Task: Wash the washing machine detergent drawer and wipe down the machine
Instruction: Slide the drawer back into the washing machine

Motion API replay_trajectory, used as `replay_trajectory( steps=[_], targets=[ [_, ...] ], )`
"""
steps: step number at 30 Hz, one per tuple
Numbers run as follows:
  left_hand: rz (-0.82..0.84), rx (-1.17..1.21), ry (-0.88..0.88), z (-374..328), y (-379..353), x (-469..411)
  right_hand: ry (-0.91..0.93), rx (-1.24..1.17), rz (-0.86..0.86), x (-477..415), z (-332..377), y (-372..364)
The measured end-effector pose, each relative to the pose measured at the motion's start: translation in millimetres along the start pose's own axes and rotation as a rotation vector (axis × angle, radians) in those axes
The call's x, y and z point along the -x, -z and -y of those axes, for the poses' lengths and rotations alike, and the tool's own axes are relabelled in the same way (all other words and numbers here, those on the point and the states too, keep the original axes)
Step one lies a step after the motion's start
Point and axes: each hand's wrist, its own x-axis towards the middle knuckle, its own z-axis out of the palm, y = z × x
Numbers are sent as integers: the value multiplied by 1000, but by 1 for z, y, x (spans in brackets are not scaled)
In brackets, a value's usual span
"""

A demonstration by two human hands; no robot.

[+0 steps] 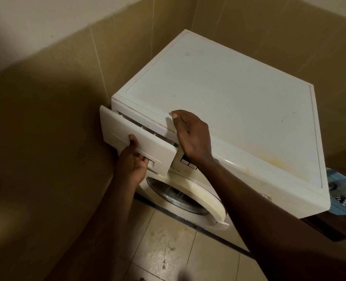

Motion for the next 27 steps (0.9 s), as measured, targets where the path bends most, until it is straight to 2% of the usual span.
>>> replay_trajectory(
  steps=[7,13,17,23,27],
  targets=[
    [12,87,50,-7,33,26,39,22,16,2,-1,1],
    [-6,221,134,-18,65,50,36,-55,16,3,-5,1],
    [116,148,69,-23,76,57,25,-47,22,3,-3,1],
    [61,136,53,-23,80,54,13,-39,28,3,-2,4],
    [90,149,19,-21,85,47,24,-40,8,3,0,4]
  ],
)
